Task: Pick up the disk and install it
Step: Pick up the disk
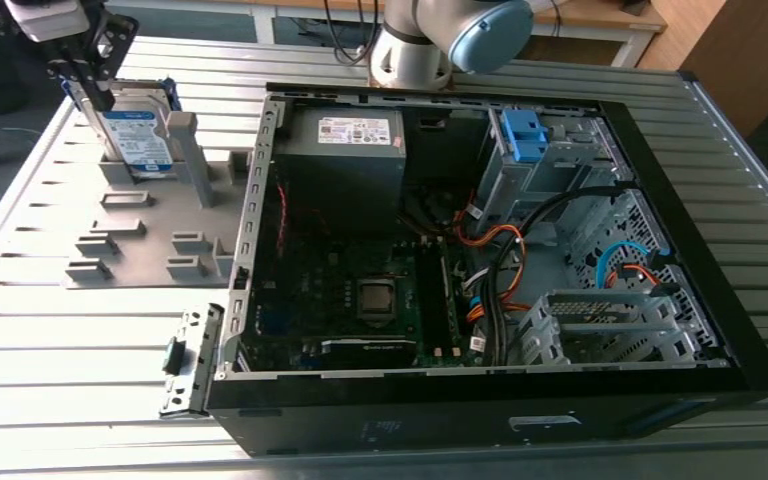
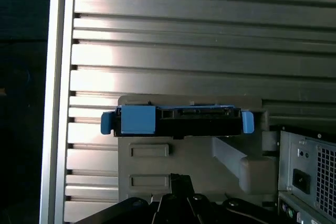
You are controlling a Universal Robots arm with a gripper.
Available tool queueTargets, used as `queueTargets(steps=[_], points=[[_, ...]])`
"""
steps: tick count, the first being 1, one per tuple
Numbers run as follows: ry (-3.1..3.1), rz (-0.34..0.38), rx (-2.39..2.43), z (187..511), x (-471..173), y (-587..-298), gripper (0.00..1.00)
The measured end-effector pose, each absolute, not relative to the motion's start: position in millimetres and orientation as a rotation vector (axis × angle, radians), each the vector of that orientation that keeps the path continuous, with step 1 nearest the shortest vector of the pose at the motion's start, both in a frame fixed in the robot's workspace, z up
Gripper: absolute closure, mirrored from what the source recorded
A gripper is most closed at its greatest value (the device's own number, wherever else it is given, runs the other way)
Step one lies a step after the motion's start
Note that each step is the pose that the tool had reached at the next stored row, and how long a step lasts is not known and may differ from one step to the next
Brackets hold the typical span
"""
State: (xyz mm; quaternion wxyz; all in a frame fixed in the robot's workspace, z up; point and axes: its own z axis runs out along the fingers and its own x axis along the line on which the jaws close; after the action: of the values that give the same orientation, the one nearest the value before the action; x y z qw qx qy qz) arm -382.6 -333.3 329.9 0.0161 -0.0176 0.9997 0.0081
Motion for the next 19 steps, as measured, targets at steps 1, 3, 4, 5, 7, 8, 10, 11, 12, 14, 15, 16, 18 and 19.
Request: queueTargets(steps=[1,3,4,5,7,8,10,11,12,14,15,16,18,19], points=[[3.109,0.026,-0.072,329.9,-382.6,-333.3,0.89],[3.108,0.026,-0.104,329.9,-382.6,-333.3,0.89],[3.107,0.026,-0.120,329.9,-382.6,-333.3,0.89],[3.107,0.026,-0.134,329.9,-382.6,-333.3,0.89],[3.106,0.027,-0.161,329.9,-382.6,-333.3,0.89],[3.105,0.027,-0.174,329.9,-382.6,-333.3,0.89],[3.104,0.028,-0.200,329.9,-382.6,-333.3,0.89],[3.103,0.028,-0.214,329.9,-382.6,-333.3,0.89],[3.102,0.028,-0.226,329.9,-382.6,-333.3,0.89],[3.100,0.028,-0.249,329.9,-382.6,-333.3,0.89],[3.100,0.028,-0.260,329.9,-382.6,-333.3,0.89],[3.099,0.029,-0.272,330.0,-382.6,-333.3,0.89],[3.097,0.029,-0.295,329.9,-382.6,-333.3,0.89],[3.096,0.029,-0.307,329.9,-382.6,-333.3,0.89]])
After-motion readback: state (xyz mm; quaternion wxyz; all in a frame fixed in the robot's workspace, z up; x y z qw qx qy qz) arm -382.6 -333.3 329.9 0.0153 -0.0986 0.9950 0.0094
